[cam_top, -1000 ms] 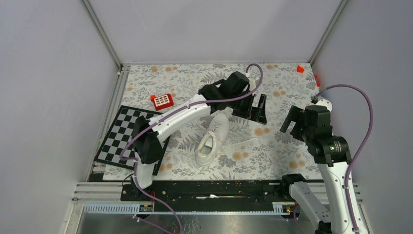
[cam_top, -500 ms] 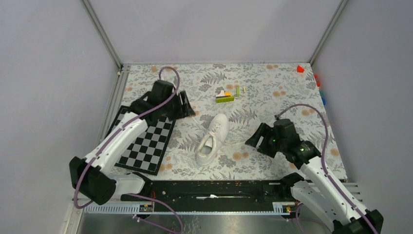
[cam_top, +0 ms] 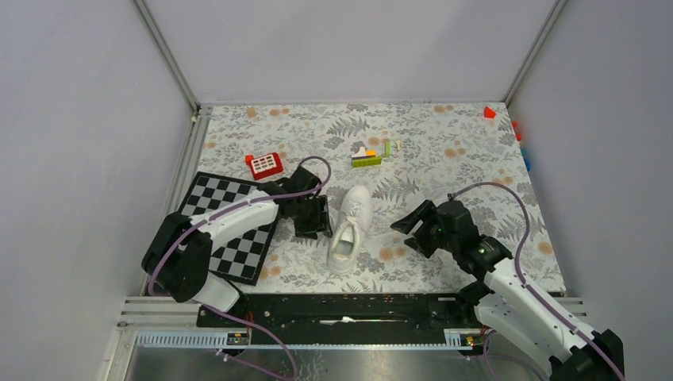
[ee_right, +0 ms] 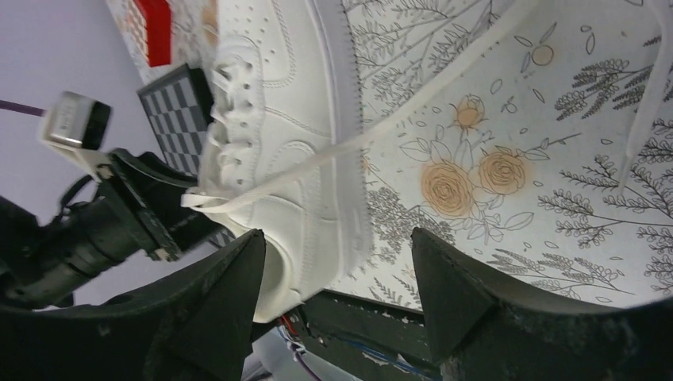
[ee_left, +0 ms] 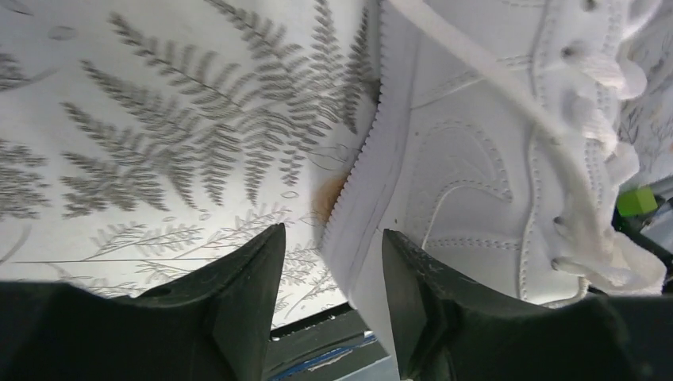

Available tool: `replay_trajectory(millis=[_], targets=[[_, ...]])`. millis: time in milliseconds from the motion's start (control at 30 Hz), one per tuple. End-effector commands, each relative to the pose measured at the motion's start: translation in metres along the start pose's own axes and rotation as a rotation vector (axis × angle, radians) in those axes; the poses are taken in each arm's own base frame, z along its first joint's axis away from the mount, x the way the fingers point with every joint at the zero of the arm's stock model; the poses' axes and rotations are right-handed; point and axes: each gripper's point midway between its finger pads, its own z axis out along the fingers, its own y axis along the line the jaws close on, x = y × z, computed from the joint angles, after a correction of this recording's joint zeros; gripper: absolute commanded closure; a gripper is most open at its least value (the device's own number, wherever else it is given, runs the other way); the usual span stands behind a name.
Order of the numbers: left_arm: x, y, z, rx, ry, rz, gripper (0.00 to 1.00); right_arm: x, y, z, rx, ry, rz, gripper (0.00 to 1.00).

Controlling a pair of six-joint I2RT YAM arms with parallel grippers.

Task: Tie the shoes
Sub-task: Tie the shoelace on the shoe.

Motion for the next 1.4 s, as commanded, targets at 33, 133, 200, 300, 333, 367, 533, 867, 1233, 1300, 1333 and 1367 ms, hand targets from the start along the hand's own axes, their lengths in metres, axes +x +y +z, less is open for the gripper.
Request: replay_trajectory(millis=[33, 133, 200, 300, 333, 367, 533, 867, 1233, 1300, 1333, 1367], targets=[[0.02, -0.046, 0.006, 0.128, 0.041, 0.044, 0.47, -0.019, 0.007, -0.009, -0.008, -0.106, 0.044, 0.25], [0.031, -0.056, 0.004, 0.138, 0.06, 0.068, 0.47, -0.02, -0.002, -0.005, 0.03, -0.119, 0.081, 0.25], [0.025, -0.047, -0.003, 0.095, 0.029, 0.074, 0.46, -0.02, -0.006, -0.002, 0.049, -0.123, 0.111, 0.25], [0.001, -0.025, -0.024, 0.004, -0.053, 0.064, 0.46, -0.023, -0.013, -0.001, 0.098, -0.138, 0.136, 0.3], [-0.009, -0.019, -0.032, -0.011, -0.085, 0.044, 0.46, -0.024, -0.014, -0.001, 0.109, -0.144, 0.139, 0.31], [-0.019, -0.013, -0.04, -0.025, -0.118, 0.021, 0.46, -0.025, -0.014, -0.002, 0.111, -0.149, 0.139, 0.32], [-0.076, 0.022, -0.056, -0.127, -0.306, -0.255, 0.3, -0.027, -0.012, -0.001, 0.085, -0.162, 0.156, 0.32], [-0.074, -0.041, -0.016, 0.265, -0.155, -0.733, 0.27, -0.022, -0.013, -0.001, 0.063, -0.144, 0.16, 0.34], [-0.062, -0.054, 0.025, 0.427, -0.071, -0.956, 0.35, -0.023, -0.008, -0.005, 0.057, -0.141, 0.14, 0.34], [-0.062, -0.055, 0.03, 0.451, -0.056, -0.974, 0.36, -0.022, -0.009, -0.005, 0.058, -0.137, 0.139, 0.34], [-0.062, -0.054, 0.033, 0.449, -0.057, -0.979, 0.37, -0.022, -0.009, -0.005, 0.059, -0.137, 0.139, 0.34], [-0.063, -0.053, 0.035, 0.445, -0.063, -0.983, 0.38, -0.022, -0.009, -0.005, 0.059, -0.137, 0.138, 0.34]])
